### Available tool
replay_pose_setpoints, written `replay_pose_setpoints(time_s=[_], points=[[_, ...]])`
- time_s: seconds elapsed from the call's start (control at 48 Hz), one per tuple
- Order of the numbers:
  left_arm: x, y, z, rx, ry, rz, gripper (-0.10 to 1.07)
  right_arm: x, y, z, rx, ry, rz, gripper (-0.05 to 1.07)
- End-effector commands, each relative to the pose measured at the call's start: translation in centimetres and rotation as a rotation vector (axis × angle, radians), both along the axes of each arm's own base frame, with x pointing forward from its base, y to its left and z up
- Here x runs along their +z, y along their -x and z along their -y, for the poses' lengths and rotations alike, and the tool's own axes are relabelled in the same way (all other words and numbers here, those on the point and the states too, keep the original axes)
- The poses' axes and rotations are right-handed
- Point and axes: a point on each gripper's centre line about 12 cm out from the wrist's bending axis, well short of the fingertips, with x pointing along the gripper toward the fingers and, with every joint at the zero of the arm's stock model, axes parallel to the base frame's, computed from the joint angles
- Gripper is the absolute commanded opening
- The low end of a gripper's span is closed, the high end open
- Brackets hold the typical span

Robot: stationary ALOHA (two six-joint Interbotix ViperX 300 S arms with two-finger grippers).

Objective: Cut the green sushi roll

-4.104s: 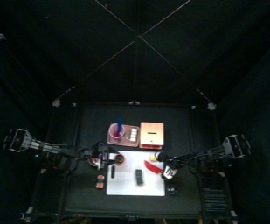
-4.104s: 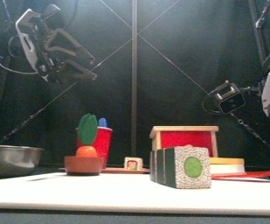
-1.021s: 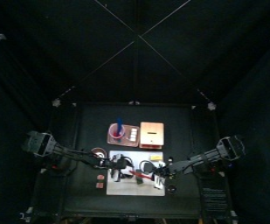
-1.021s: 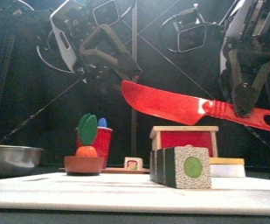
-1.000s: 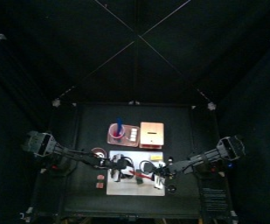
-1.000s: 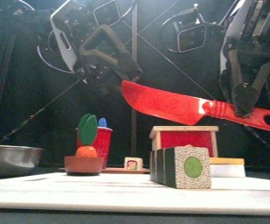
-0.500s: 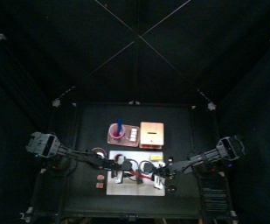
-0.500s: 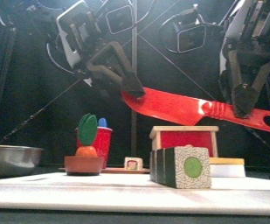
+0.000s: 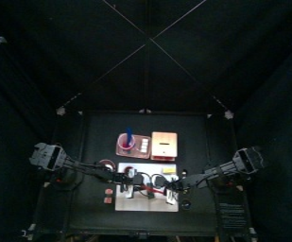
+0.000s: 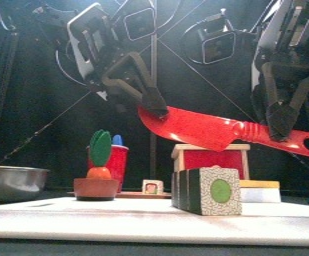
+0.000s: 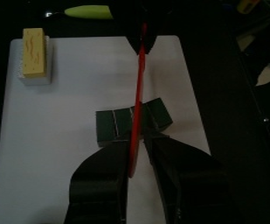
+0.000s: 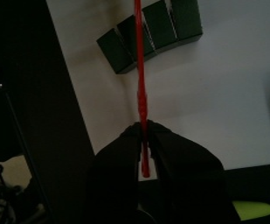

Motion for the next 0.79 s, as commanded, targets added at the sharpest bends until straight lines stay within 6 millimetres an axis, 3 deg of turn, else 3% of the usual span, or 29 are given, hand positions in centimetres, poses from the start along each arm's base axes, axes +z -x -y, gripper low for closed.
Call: replay_pose_setpoints(time_s=[0.0,0.25,0.458,0.771], points=[[1.0,-0.4,0.1,-0.003,0.002,0.012,0.54,1.2,-0.2,0.0,-0.002,-0.01,0.037,0.48],[0.4,0.0,0.1,-0.01,-0.002,-0.036,0.37,1.5,0.2,0.7,0.015,0.033,0.037,0.48],[-0.5,0.0,0.5,-0.015,-0.001,-0.057,0.37,2.3,0.2,2.5,0.023,0.111,0.056,0.48],[-1.3,0.6,0.1,-0.014,-0.02,-0.018,0.37,2.7,0.7,3.0,0.024,0.102,0.142,0.48]])
